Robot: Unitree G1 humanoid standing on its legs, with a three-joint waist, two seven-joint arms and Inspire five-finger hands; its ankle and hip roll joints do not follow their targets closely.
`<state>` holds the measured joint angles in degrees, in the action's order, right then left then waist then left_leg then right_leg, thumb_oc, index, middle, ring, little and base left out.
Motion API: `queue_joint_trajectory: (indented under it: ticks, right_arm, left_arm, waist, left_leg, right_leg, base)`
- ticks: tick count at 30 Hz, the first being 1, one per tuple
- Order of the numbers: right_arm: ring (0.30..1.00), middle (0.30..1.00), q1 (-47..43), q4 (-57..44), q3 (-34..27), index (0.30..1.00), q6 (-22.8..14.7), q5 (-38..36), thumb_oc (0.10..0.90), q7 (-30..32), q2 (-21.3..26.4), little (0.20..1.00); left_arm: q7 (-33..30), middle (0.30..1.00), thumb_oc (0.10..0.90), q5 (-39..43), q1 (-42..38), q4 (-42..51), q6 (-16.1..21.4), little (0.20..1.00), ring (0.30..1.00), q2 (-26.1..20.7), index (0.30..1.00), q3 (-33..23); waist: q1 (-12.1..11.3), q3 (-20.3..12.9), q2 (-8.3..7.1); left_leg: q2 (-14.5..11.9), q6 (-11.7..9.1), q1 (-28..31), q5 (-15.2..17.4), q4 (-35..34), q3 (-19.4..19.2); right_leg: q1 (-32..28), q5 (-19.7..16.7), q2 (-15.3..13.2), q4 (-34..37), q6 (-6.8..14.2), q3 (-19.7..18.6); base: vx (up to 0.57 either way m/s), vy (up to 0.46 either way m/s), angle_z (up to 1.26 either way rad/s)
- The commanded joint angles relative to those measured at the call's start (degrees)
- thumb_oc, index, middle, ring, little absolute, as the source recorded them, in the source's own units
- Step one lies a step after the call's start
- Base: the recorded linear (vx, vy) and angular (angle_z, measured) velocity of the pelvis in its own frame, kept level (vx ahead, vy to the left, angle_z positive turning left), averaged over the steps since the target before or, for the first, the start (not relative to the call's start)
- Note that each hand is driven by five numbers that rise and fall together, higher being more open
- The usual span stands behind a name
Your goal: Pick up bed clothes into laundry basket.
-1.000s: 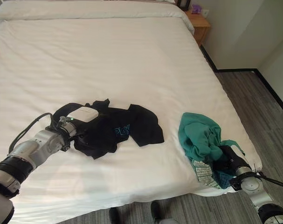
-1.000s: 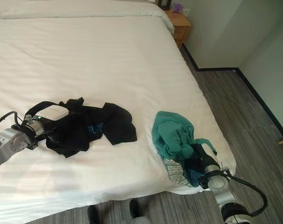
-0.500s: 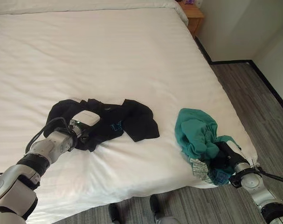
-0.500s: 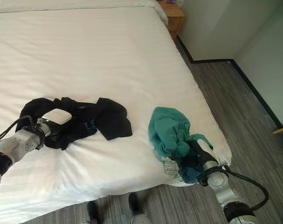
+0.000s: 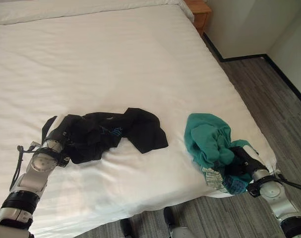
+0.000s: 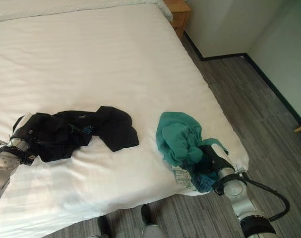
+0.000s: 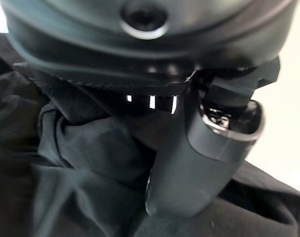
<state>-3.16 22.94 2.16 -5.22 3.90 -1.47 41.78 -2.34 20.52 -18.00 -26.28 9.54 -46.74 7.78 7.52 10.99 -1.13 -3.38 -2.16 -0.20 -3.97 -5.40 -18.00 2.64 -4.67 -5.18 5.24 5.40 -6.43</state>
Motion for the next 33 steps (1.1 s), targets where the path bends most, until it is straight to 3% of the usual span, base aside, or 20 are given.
queue_joint_trajectory:
  ticks: [1, 5, 7, 8, 10, 11, 17, 18, 21, 22, 23, 24, 26, 27, 28, 29, 31, 32, 33]
  right_arm:
    - [0.3, 0.3, -1.8, -8.2, -6.6, 0.3, -6.2, -10.7, 0.4, 5.4, 2.0, 0.3]
    - [0.3, 0.3, -6.1, -18.3, -14.1, 0.3, -9.9, -17.3, 0.4, 9.7, 2.1, 0.3]
    - [0.3, 0.3, -7.4, -19.6, -15.0, 0.3, -10.9, -20.1, 0.4, 10.7, 2.0, 0.3]
    - [0.3, 0.3, -10.1, -24.0, -17.1, 0.3, -13.7, -24.7, 0.4, 12.8, 1.5, 0.3]
    - [0.3, 0.3, -11.0, -25.0, -17.6, 0.3, -14.8, -26.2, 0.4, 13.2, 1.1, 0.3]
    - [0.3, 0.3, -12.6, -28.1, -19.3, 0.3, -17.2, -29.9, 0.4, 14.1, 0.9, 0.3]
    - [0.3, 0.3, -12.3, -31.4, -23.0, 0.3, -19.3, -31.3, 0.4, 14.9, 1.1, 0.3]
    - [0.3, 0.3, -12.8, -31.9, -23.0, 0.3, -19.5, -30.7, 0.4, 15.1, 1.2, 0.3]
    - [0.3, 0.3, -15.2, -31.0, -20.8, 0.3, -19.7, -31.4, 0.4, 14.9, 1.1, 0.3]
    - [0.3, 0.3, -15.7, -30.6, -20.0, 0.3, -19.6, -32.0, 0.4, 14.6, 1.2, 0.3]
    - [0.3, 0.3, -15.0, -30.8, -19.5, 0.3, -19.1, -33.1, 0.4, 13.6, -0.2, 0.3]
    - [0.3, 0.3, -15.0, -30.9, -19.5, 0.3, -19.1, -33.1, 0.4, 13.6, -0.2, 0.3]
    - [0.3, 0.3, -14.0, -31.4, -19.6, 0.3, -18.8, -31.3, 0.4, 13.9, -1.6, 0.3]
    - [0.3, 0.3, -12.7, -32.2, -20.0, 0.3, -18.3, -30.8, 0.4, 13.8, -2.8, 0.3]
    - [0.3, 0.3, -10.4, -33.7, -20.7, 0.3, -18.2, -29.2, 0.4, 14.4, -4.6, 0.3]
    - [0.3, 0.3, -9.4, -35.0, -20.9, 0.3, -17.8, -29.2, 0.4, 14.3, -5.7, 0.3]
    - [0.3, 0.3, -5.7, -35.9, -22.0, 0.3, -17.8, -31.4, 0.4, 13.3, -8.5, 0.3]
    - [0.3, 0.3, -4.1, -36.6, -22.4, 0.3, -17.8, -32.2, 0.4, 13.1, -10.1, 0.3]
    - [0.3, 0.3, -2.5, -37.8, -22.1, 0.3, -17.9, -31.5, 0.4, 13.0, -11.2, 0.3]
  left_arm:
    - [-6.6, 0.3, 0.4, 9.4, -8.4, 8.5, 9.9, 0.3, 0.3, 2.1, 0.3, -8.7]
    - [-9.3, 0.3, 0.4, 8.9, -9.6, 16.1, 12.9, 0.3, 0.3, 1.8, 0.3, -11.2]
    - [-10.2, 0.3, 0.4, 9.4, -10.1, 18.0, 13.7, 0.3, 0.3, 2.2, 0.3, -11.5]
    - [-12.6, 0.3, 0.4, 11.1, -10.9, 21.2, 15.6, 0.3, 0.3, 3.3, 0.3, -13.0]
    - [-13.6, 0.3, 0.4, 10.9, -10.8, 22.7, 16.0, 0.3, 0.3, 3.8, 0.3, -13.8]
    - [-14.7, 0.3, 0.4, 11.4, -10.8, 25.7, 17.5, 0.3, 0.3, 4.6, 0.3, -15.6]
    - [-14.9, 0.3, 0.4, 11.0, -7.4, 30.7, 19.1, 0.3, 0.3, 6.5, 0.3, -20.3]
    - [-14.3, 0.3, 0.4, 11.5, -6.0, 32.7, 19.8, 0.3, 0.3, 8.1, 0.3, -21.4]
    - [-13.6, 0.3, 0.4, 11.6, -3.7, 36.7, 20.3, 0.3, 0.3, 11.0, 0.3, -23.0]
    - [-13.6, 0.3, 0.4, 11.2, -2.8, 37.5, 20.5, 0.3, 0.3, 11.4, 0.3, -23.8]
    - [-13.6, 0.3, 0.4, 9.9, -1.1, 38.5, 20.6, 0.3, 0.3, 12.9, 0.3, -24.3]
    - [-13.6, 0.3, 0.4, 9.8, -0.9, 38.7, 20.5, 0.3, 0.3, 12.9, 0.3, -24.4]
    - [-12.8, 0.3, 0.4, 10.4, 1.2, 40.5, 20.7, 0.3, 0.3, 15.7, 0.3, -24.9]
    - [-12.5, 0.3, 0.4, 10.8, 2.0, 41.7, 20.5, 0.3, 0.3, 17.6, 0.3, -24.4]
    - [-12.2, 0.3, 0.4, 11.5, 2.3, 42.1, 20.1, 0.3, 0.3, 19.6, 0.3, -22.1]
    - [-11.6, 0.3, 0.4, 11.6, 2.6, 41.2, 19.6, 0.3, 0.3, 19.5, 0.3, -21.3]
    - [-10.0, 0.3, 0.4, 11.4, 3.2, 41.4, 18.6, 0.3, 0.3, 19.2, 0.3, -18.8]
    - [-9.5, 0.3, 0.4, 11.7, 3.4, 41.3, 18.5, 0.3, 0.3, 19.1, 0.3, -17.9]
    - [-9.7, 0.3, 0.4, 12.1, 4.1, 41.0, 18.3, 0.3, 0.3, 18.8, 0.3, -16.4]
  waist:
    - [1.5, -4.4, 3.54]
    - [1.4, -6.3, 3.55]
    - [1.3, -6.6, 3.55]
    - [1.2, -6.8, 3.32]
    - [1.1, -7.2, 3.24]
    - [1.1, -7.7, 2.95]
    - [1.5, -7.9, 2.36]
    - [1.8, -6.8, 1.55]
    - [0.7, -5.2, 0.1]
    - [0.7, -5.6, -0.02]
    - [1.3, -5.8, 0.02]
    - [1.2, -5.8, -0.01]
    - [1.8, -6.3, 0.32]
    - [2.3, -6.4, 0.53]
    - [4.4, -6.3, 0.63]
    - [5.0, -6.3, 0.57]
    - [7.7, -6.1, -0.91]
    - [9.4, -5.0, -1.84]
    - [9.3, -4.0, -2.36]
  left_leg:
    - [-3.6, -3.8, 1.4, 1.2, 0.4, 3.3]
    - [-4.3, -4.2, 2.2, 0.7, 0.4, 3.7]
    - [-4.5, -4.4, 2.2, 0.4, 0.4, 3.9]
    - [-5.2, -4.9, 2.0, -0.6, 0.4, 4.4]
    - [-5.4, -5.2, 2.0, -0.4, 0.4, 4.7]
    - [-6.2, -5.9, 2.0, -1.1, 0.4, 4.9]
    - [-7.8, -6.7, 2.8, -2.3, 0.4, 4.8]
    - [-7.8, -6.5, 3.0, -2.6, 3.8, 5.3]
    - [-6.8, -6.6, 1.2, 1.0, 11.1, 13.7]
    - [-7.0, -6.4, 1.4, 2.5, 13.0, 14.9]
    - [-7.1, -6.4, 2.4, 4.3, 16.7, 18.1]
    - [-7.2, -6.4, 2.2, 4.0, 16.9, 17.9]
    - [-5.8, -6.2, 3.2, 5.8, 20.8, 22.8]
    - [-5.0, -5.9, 3.7, 7.4, 22.5, 24.5]
    - [-4.0, -5.0, 5.5, 10.5, 23.4, 27.2]
    - [-3.6, -4.1, 5.8, 12.8, 22.4, 26.8]
    - [-2.2, -1.8, 7.8, 17.4, 18.4, 21.7]
    - [-2.0, -0.6, 8.0, 18.4, 15.7, 18.6]
    - [-0.9, 0.9, 7.5, 18.2, 12.9, 16.0]
  right_leg:
    - [-4.6, 6.0, -3.1, -2.1, 3.6, 1.7]
    - [-6.2, 6.9, -2.6, -2.2, 2.8, 2.4]
    - [-6.5, 7.2, -2.3, -2.3, 2.6, 2.6]
    - [-6.9, 7.4, -1.6, -2.5, 2.0, 2.9]
    - [-7.2, 7.8, -1.3, -2.4, 1.7, 2.9]
    - [-7.5, 8.1, -0.4, -2.3, 1.1, 2.9]
    - [-8.8, 8.6, 1.3, -1.8, 0.0, 2.5]
    - [-8.3, 8.3, 1.8, -2.7, -0.7, 0.7]
    - [-4.6, 6.6, 2.7, -5.1, -0.3, -5.4]
    - [-3.9, 6.2, 2.8, -5.1, 0.2, -7.4]
    - [-3.1, 5.5, 3.3, -5.4, 1.4, -11.9]
    - [-2.9, 5.2, 3.4, -5.4, 1.5, -12.2]
    - [-1.3, 3.8, 4.2, -6.0, 2.7, -17.6]
    - [-0.1, 3.1, 4.5, -6.7, 3.2, -20.2]
    - [2.3, 1.8, 5.5, -7.7, 4.3, -25.4]
    - [3.7, 0.9, 5.8, -7.7, 5.3, -27.7]
    - [7.3, -4.8, 5.7, -3.4, 7.7, -31.3]
    - [10.5, -6.9, 6.2, -1.2, 9.0, -30.6]
    - [14.1, -7.9, 6.3, -1.0, 9.6, -27.3]
  base:
    - [0.01, -0.096, 0.01]
    - [-0.01, -0.08, 0.02]
    - [-0.05, -0.11, 0.1]
    - [-0.04, -0.146, 0.11]
    - [0.0, -0.114, 0.09]
    - [-0.01, -0.088, 0.05]
    - [-0.01, -0.094, 0.02]
    - [-0.06, -0.058, -0.01]
    - [-0.05, 0.009, -0.44]
    - [0.07, 0.132, -1.69]
    - [0.06, 0.116, -1.8]
    - [0.1, 0.159, -1.38]
    - [0.03, 0.205, -1.12]
    - [-0.08, 0.405, -1.2]
    - [-0.12, 0.393, -1.69]
    - [-0.2, 0.424, -1.9]
    - [-0.36, 0.348, -1.6]
    - [-0.6, 0.376, -1.67]
    - [-0.64, 0.279, -1.88]
